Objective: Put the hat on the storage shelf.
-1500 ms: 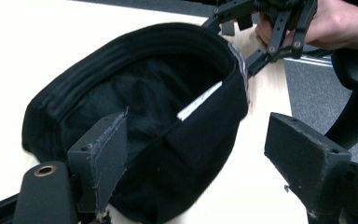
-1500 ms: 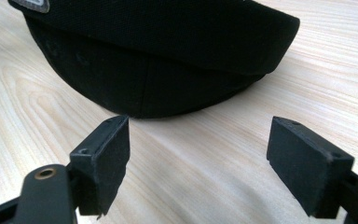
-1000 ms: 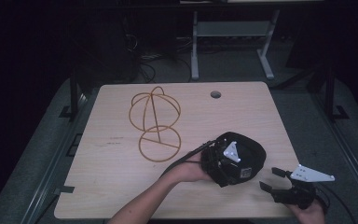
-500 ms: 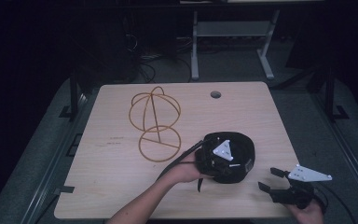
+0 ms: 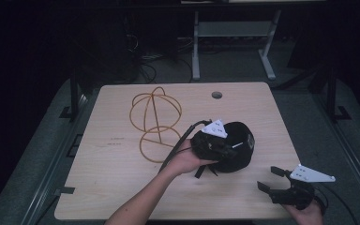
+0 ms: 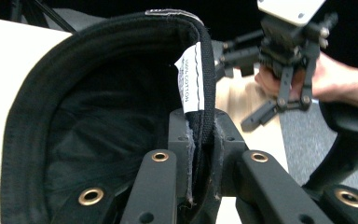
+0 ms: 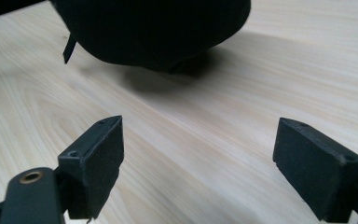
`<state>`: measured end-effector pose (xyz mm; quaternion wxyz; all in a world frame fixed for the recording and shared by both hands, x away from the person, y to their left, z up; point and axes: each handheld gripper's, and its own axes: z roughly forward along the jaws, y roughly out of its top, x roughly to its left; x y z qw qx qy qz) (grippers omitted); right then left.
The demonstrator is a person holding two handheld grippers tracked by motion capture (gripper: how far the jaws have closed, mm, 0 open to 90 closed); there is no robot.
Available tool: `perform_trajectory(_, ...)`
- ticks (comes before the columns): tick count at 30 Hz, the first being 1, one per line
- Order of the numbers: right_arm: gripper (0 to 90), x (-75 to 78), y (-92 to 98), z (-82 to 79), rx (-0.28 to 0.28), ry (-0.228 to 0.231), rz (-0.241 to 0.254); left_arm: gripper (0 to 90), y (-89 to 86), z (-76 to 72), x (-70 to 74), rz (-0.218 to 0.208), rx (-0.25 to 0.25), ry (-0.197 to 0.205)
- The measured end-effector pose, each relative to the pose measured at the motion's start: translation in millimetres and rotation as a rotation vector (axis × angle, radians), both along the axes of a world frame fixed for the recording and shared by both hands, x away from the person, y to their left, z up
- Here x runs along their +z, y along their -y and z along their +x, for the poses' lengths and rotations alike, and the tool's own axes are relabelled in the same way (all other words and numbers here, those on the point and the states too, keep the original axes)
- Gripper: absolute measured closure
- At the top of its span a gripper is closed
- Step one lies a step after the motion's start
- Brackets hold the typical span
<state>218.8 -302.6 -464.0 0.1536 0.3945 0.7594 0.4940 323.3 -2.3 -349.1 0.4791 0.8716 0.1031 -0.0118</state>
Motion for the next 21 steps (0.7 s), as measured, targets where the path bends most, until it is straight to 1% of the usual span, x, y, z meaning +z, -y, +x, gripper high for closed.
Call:
perform_trajectory(2,15.0,3.5,-4.2,-0.3,0.005,0.004,0.004,80.5,-2.6,0.8,5.5,-0.032,0.003,-0.009)
perform_trajectory(3,14.4,5.2,-6.1,-0.3,0.008,0.006,0.006,80.5,-3.4,1.1,8.2,-0.040,0.003,-0.022)
perform_trajectory(4,14.3,7.0,-7.8,-0.4,0.013,0.011,0.011,80.5,-3.7,1.3,10.4,-0.050,0.001,-0.023)
perform_trajectory(6,14.0,11.1,-11.3,-0.6,0.020,0.018,0.025,80.5,-4.4,1.6,15.1,-0.052,-0.001,-0.016)
perform_trajectory(7,14.0,13.4,-13.1,-0.4,0.022,0.021,0.030,80.5,-4.7,1.3,17.0,-0.064,0.002,-0.023)
perform_trajectory(10,14.0,19.8,-17.5,1.4,0.036,0.032,0.053,80.4,-7.2,-0.1,22.8,-0.090,0.005,-0.023)
perform_trajectory(13,14.0,26.2,-21.7,4.1,0.049,0.045,0.069,80.4,-9.7,-1.7,27.7,-0.090,0.004,-0.016)
perform_trajectory(15,14.0,31.9,-24.6,6.1,0.059,0.053,0.068,80.4,-11.4,-2.9,30.7,-0.097,0.003,-0.014)
perform_trajectory(17,14.0,39.4,-26.5,7.5,0.067,0.079,0.070,80.4,-12.1,-3.1,34.3,-0.090,-0.002,-0.002)
perform_trajectory(19,14.0,47.9,-29.3,9.2,0.078,0.096,0.080,80.4,-12.2,-2.7,38.3,-0.089,0.001,0.008)
perform_trajectory(21,14.1,56.2,-33.0,11.1,0.088,0.116,0.078,80.4,-13.1,-3.0,42.3,-0.098,0.007,0.012)
